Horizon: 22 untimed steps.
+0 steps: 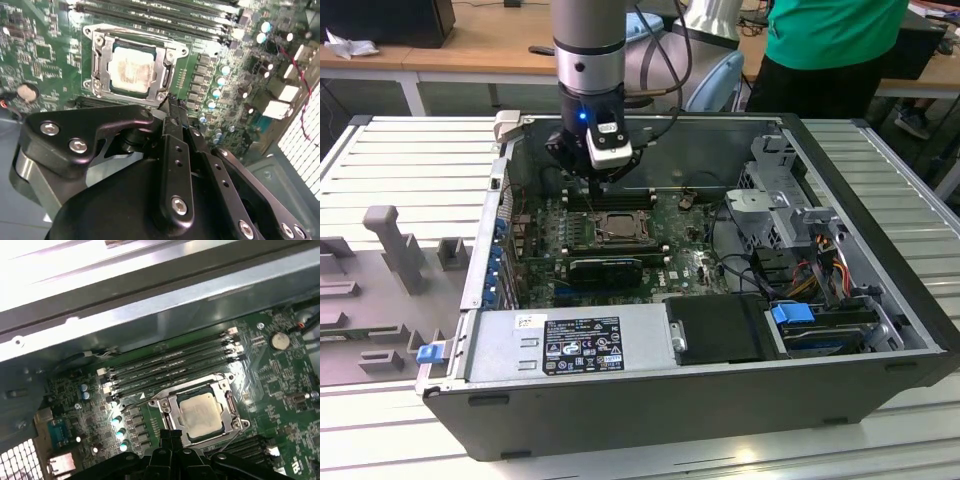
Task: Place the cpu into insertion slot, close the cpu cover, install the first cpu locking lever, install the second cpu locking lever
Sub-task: 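Install the first cpu locking lever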
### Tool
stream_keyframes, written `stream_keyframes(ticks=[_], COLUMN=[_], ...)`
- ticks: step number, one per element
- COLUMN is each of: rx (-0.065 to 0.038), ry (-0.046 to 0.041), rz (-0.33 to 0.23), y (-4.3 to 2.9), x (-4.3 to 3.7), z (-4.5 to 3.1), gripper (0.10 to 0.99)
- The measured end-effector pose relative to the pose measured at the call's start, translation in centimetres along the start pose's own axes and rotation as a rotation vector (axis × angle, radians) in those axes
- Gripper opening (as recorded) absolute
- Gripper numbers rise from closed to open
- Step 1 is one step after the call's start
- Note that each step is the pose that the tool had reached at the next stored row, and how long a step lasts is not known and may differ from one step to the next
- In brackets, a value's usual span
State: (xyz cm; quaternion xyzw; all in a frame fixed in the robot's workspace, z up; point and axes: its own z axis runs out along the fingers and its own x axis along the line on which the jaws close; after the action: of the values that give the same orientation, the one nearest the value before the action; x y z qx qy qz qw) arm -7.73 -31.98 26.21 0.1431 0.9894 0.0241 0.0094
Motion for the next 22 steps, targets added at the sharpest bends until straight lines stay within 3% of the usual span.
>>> stream_keyframes(ticks=[3,7,9,11,15,19,21,22], rx=[-0.001,-0.002,-0.003,-0.003,-0.004,-0.004,-0.004,-0.004], ry=[0.0034,0.0104,0.0118,0.0125,0.0127,0.0125,0.0127,0.0126], rz=[-0.066,-0.206,-0.233,-0.246,-0.247,-0.247,-0.248,-0.248], y=[-0.01,-0.02,-0.04,-0.15,-0.68,-0.83,-0.17,0.78], x=[0.00,0.00,0.05,0.36,2.19,3.28,3.90,4.22], z=[0.13,0.45,0.54,0.65,0.68,0.69,0.79,0.90], gripper=[0.106,0.106,0.106,0.106,0.106,0.106,0.106,0.106])
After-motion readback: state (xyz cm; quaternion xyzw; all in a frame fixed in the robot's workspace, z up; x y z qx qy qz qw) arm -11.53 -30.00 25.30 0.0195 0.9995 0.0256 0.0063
